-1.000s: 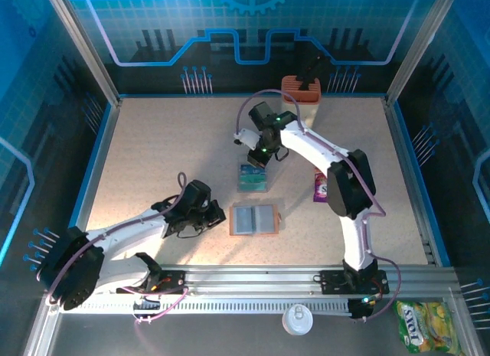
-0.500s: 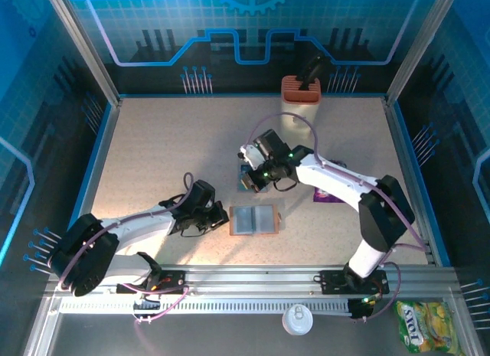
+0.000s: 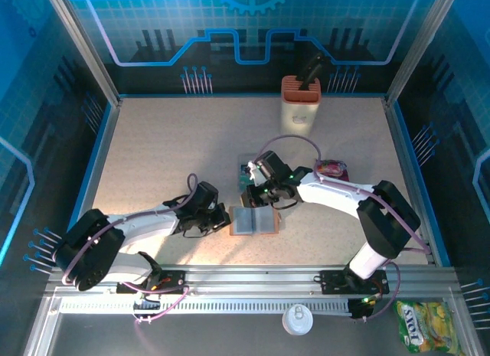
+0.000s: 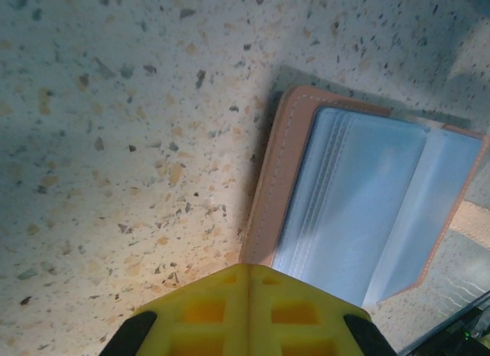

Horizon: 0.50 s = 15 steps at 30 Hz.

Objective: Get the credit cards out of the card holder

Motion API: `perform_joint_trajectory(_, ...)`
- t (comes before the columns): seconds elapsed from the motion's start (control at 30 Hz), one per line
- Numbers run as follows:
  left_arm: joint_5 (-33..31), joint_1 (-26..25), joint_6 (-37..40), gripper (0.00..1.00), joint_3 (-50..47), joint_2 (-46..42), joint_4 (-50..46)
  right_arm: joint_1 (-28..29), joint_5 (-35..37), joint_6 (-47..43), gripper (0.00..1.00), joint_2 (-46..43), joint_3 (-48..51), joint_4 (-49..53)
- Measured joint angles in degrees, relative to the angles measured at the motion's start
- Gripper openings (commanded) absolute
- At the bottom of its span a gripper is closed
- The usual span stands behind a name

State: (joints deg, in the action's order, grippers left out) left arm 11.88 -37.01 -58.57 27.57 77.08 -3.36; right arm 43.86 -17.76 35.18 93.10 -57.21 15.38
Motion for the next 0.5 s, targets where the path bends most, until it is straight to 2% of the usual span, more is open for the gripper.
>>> perform_joint_trajectory(0.5, -0.17, -1.25, 0.04, 0.01, 2.29, 1.25, -0.24, 1.62, -1.27, 7.72, 0.16, 1.99, 2.23, -0.15)
